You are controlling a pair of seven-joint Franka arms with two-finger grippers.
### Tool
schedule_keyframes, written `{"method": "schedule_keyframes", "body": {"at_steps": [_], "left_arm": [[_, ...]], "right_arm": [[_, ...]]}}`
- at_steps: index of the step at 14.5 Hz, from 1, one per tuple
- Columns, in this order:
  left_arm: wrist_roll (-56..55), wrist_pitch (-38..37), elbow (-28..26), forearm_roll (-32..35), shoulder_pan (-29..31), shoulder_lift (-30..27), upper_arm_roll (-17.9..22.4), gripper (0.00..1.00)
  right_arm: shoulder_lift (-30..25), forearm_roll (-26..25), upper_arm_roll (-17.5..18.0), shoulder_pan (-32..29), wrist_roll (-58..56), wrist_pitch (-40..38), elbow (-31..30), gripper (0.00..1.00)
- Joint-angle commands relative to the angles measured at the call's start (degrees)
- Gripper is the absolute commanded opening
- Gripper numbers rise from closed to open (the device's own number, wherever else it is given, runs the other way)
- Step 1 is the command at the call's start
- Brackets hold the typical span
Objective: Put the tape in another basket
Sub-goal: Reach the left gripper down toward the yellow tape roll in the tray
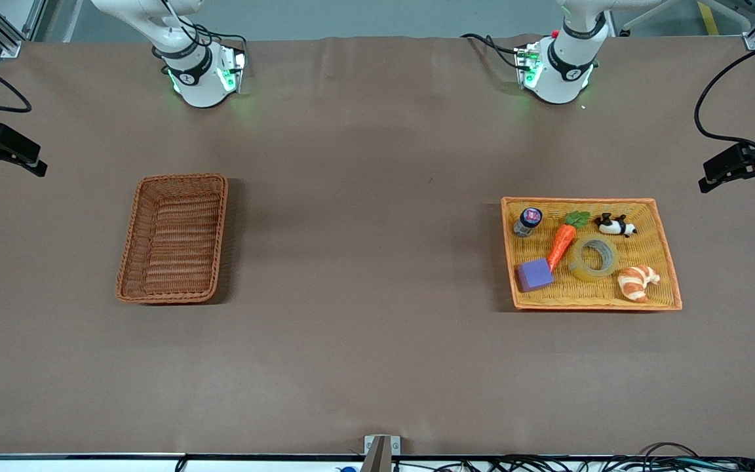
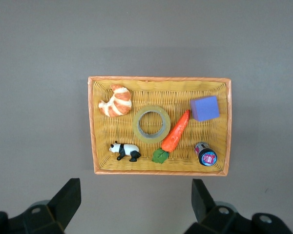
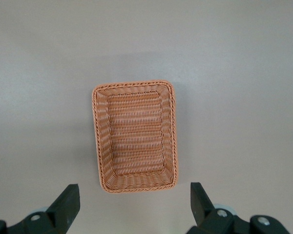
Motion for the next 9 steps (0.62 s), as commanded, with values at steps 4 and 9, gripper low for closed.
{"method": "schedule_keyframes", "body": {"at_steps": [4,9], "left_arm": [[-5.81,-0.50,1.88,0.21,0.09,0.58,-1.31,1.00],[-4.93,0.91,0.82,-0.40,0.62,2.33,-1.13,0.98]], "right_arm": [[-0.26,0.92,0.51,-1.08,-0.84,-0.12,-0.10,1.00],[-0.26,0.92,0.51,-1.08,-0.84,-0.12,-0.19,1.00]]}}
